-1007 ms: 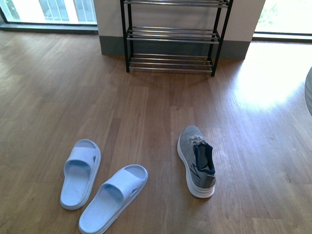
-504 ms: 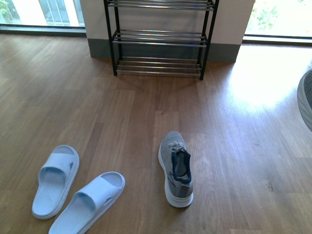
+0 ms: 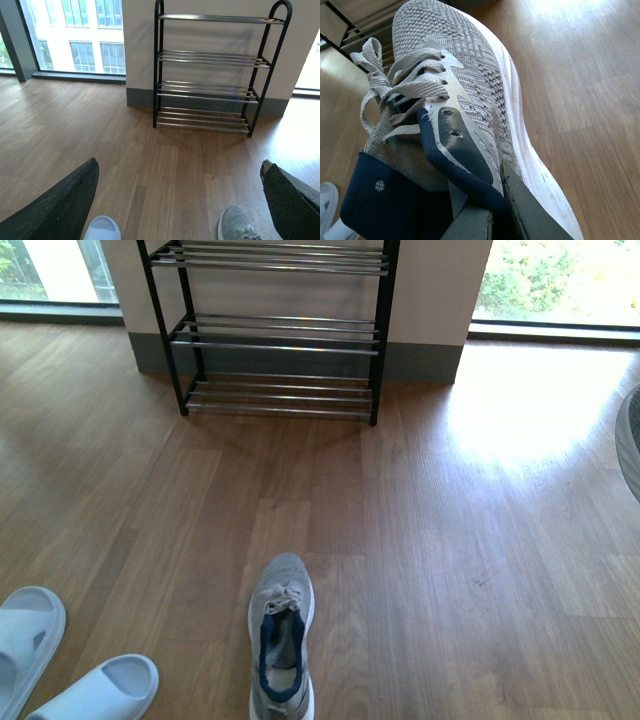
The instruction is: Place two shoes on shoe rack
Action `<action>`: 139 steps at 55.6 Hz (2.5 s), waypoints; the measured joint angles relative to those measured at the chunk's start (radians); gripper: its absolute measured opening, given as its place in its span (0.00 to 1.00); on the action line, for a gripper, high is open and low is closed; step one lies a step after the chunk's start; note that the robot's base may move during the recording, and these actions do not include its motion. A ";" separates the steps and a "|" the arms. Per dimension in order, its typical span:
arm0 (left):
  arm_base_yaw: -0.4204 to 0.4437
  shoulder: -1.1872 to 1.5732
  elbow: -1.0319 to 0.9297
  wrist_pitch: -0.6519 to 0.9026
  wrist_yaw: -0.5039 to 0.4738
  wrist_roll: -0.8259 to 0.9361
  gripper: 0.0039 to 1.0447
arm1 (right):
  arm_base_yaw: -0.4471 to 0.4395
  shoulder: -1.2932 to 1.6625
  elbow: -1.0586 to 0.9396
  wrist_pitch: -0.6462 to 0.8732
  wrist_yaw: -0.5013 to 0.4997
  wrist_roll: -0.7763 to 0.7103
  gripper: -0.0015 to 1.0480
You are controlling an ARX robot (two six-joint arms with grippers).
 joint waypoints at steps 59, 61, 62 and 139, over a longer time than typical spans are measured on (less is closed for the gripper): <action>-0.098 0.112 0.044 -0.077 -0.244 -0.093 0.91 | 0.000 0.002 0.000 0.003 -0.003 0.007 0.01; -0.141 0.194 0.064 -0.058 -0.320 -0.122 0.91 | 0.000 0.002 0.000 0.003 -0.005 0.007 0.01; -0.164 0.249 0.077 -0.038 -0.346 -0.136 0.91 | 0.000 0.002 0.000 0.003 -0.004 0.007 0.01; -0.383 2.491 1.007 0.256 -0.182 -0.009 0.91 | 0.000 0.002 0.000 0.003 0.000 0.007 0.01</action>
